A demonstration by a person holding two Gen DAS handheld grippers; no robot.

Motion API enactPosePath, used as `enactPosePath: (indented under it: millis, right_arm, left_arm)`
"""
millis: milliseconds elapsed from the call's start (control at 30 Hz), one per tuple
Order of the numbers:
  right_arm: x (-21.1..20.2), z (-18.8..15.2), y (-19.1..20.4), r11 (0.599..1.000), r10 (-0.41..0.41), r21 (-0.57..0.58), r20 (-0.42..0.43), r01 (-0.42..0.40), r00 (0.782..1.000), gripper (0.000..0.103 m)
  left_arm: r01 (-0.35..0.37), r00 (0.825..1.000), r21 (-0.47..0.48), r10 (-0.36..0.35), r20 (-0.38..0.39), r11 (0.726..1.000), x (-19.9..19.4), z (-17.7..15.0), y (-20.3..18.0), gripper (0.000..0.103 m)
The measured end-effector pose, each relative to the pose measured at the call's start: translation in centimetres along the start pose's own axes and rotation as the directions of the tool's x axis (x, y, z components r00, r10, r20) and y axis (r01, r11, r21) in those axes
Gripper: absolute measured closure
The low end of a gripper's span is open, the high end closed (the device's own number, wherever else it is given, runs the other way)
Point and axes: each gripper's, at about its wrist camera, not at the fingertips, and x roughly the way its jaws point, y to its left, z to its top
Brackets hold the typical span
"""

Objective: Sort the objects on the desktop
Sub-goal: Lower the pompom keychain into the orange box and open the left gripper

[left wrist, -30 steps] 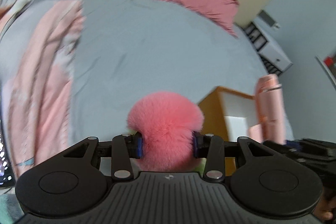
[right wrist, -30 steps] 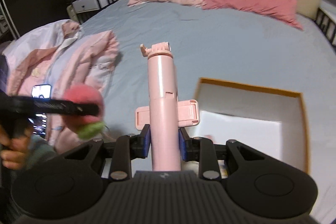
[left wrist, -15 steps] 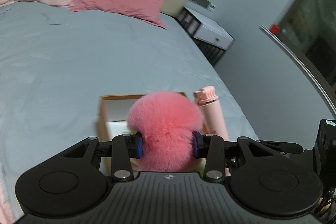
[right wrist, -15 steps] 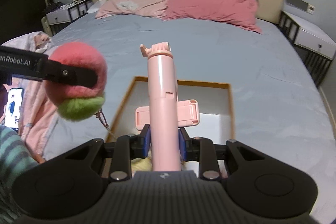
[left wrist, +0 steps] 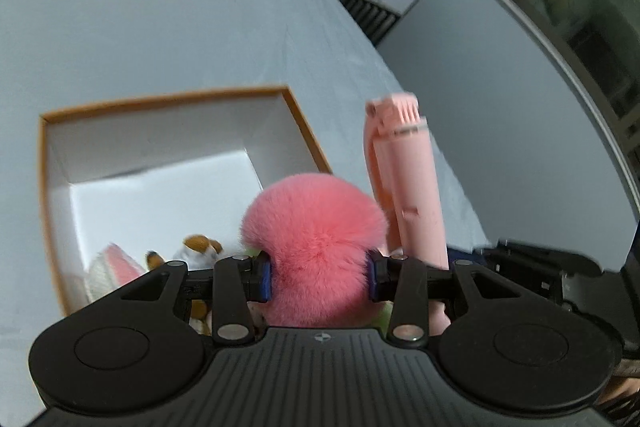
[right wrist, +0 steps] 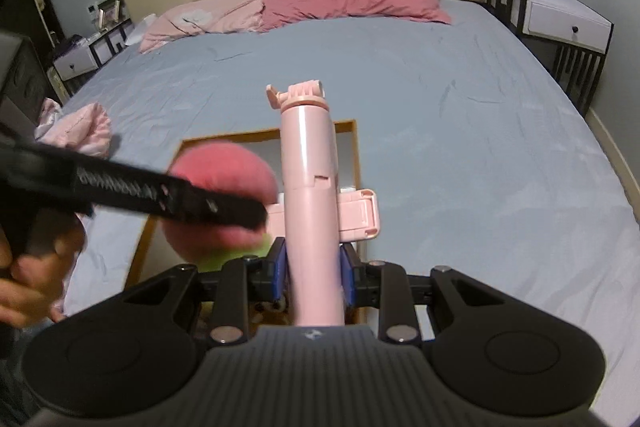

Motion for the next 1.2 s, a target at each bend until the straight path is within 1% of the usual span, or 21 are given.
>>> enactPosePath:
  millis: [67,167,233,333,433,500,567,633,700,767,900,1000,1100,1200]
  right_arm:
    - [0.9,-0.1,-0.5,1.0,-0.007,0.004,-0.019,0.007,1.0,0.074]
    - [1.7,-0.1,-1.4,1.0,-0.003,0.03,-0.04,0.005,0.999,0.074]
    - [1.8,0.0,-1.9,0.999,-0.023,0.036,-0.039,0.025,0.999,0.074]
    - [1.2,0.3,-2.7,0.998,-0.036,0.052,-0.015,0.037,0.999,0.075]
    - [0.6,0.7,-2.3,0.998,-0.052,0.024,0.002,0.052,0.999,0.075]
    - [0.7,0.8,-1.7,0.998,-0.066,-0.006,0.006,0.066,0.998,0.075]
    - [0.9,0.8,-1.5,0.997,-0.079,-0.013,0.007,0.079,0.997,0.075]
    - [0.8,0.9,-1.5,0.997,-0.08,-0.006,0.009,0.08,0.997,0.075]
    - [0.7,1.0,-1.6,0.997,-0.082,0.006,0.012,0.081,0.997,0.075]
    - [0.5,1.1,-1.3,0.996,-0.088,0.008,0.02,0.087,0.996,0.075]
    - [-0.3,1.2,-0.3,0.993,-0.111,-0.028,0.046,0.113,0.993,0.075]
    - [-0.7,1.5,0.2,0.991,-0.123,-0.043,0.062,0.125,0.99,0.075]
    - [-1.1,1.8,0.6,0.993,-0.105,-0.046,0.068,0.108,0.992,0.075]
    - [-1.3,2.0,1.6,0.995,-0.073,-0.07,0.072,0.078,0.995,0.075]
  left_arm:
    - [-0.003,1.0,0.009,0.003,-0.015,1.0,1.0,0.1,0.2,0.057]
    - [0.018,0.999,0.011,-0.018,-0.038,1.0,1.4,-0.1,1.0,0.056]
    - [0.019,0.999,0.017,-0.018,-0.039,1.0,1.5,-0.3,1.2,0.056]
    - [0.012,0.999,0.008,-0.012,-0.053,1.0,1.9,-0.4,1.7,0.056]
    - [-0.019,0.995,0.043,0.023,-0.099,0.999,3.2,-0.9,1.3,0.055]
    - [-0.021,0.992,0.045,0.026,-0.126,0.999,4.0,-1.3,1.4,0.055]
    - [-0.018,0.991,0.038,0.023,-0.131,0.999,4.1,-1.6,1.7,0.054]
    - [-0.011,0.992,0.04,0.016,-0.125,0.999,3.7,-1.6,1.9,0.047]
    - [-0.005,0.994,0.048,0.01,-0.107,0.999,2.9,-1.6,2.2,0.044]
    - [-0.005,0.997,0.032,0.008,-0.08,0.999,2.0,-1.3,2.4,0.043]
    - [0.015,0.999,-0.006,-0.015,-0.032,1.0,0.3,-0.9,3.0,0.043]
    - [0.049,0.999,-0.03,-0.049,-0.019,0.998,-0.7,-0.7,3.2,0.043]
    - [0.073,0.997,-0.047,-0.074,-0.012,0.996,-1.4,-0.6,3.4,0.048]
    - [0.055,0.998,-0.05,-0.054,0.014,0.997,-2.3,-0.5,3.6,0.049]
